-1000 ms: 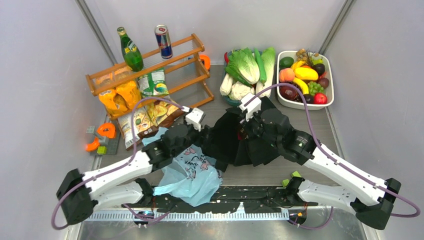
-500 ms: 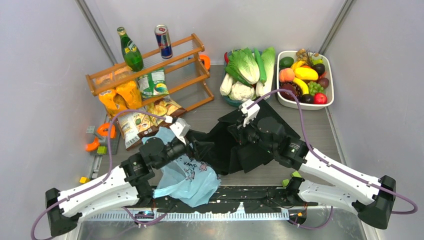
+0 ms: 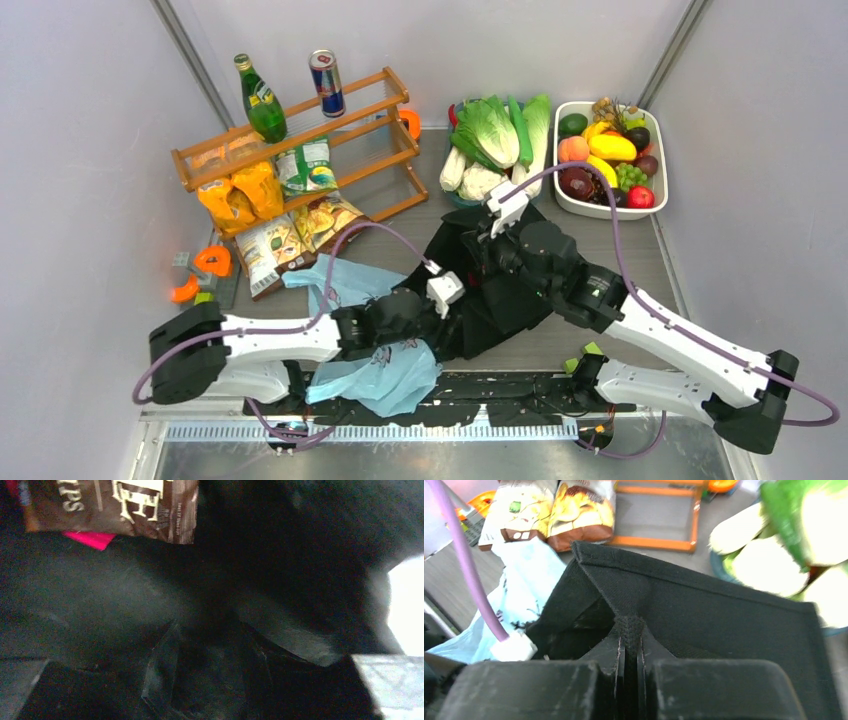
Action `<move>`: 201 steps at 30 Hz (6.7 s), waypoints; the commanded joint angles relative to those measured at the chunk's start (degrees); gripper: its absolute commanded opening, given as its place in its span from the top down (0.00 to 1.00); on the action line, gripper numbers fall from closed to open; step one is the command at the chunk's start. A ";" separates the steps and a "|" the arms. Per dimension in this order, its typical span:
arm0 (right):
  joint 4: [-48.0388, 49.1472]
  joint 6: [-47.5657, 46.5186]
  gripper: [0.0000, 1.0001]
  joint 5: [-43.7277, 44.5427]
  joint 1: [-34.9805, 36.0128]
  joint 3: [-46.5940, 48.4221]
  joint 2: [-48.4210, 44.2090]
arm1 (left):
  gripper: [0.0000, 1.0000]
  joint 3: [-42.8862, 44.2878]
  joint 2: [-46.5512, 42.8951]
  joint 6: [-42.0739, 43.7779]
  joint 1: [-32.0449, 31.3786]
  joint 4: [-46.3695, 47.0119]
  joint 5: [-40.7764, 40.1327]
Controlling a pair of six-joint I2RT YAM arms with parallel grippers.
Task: Untie the knot of the grocery bags and take out the mixed food
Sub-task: Pick up the fake candies from the takeout bag, then place the fake candies on the shelf.
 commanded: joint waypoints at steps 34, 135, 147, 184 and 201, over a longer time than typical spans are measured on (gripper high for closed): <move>-2.24 -7.00 0.95 -7.82 0.50 6.42 -4.80 | 0.18 14.19 10.29 -1.11 -2.40 1.71 -23.02; -3.85 -3.11 0.95 24.12 -6.67 -11.89 -30.55 | 1.00 24.33 -6.09 33.40 26.70 -9.03 -7.65; -4.95 -3.95 0.95 25.53 -6.72 -11.74 -32.75 | 1.00 26.89 11.61 46.25 30.34 4.10 -9.49; -3.83 -5.71 0.95 26.51 -6.80 -12.27 -33.45 | 1.00 29.74 34.06 72.45 34.36 16.12 -13.67; -3.62 -5.26 0.95 25.78 -6.80 -12.36 -33.41 | 0.61 29.42 35.35 75.06 33.46 21.07 -29.92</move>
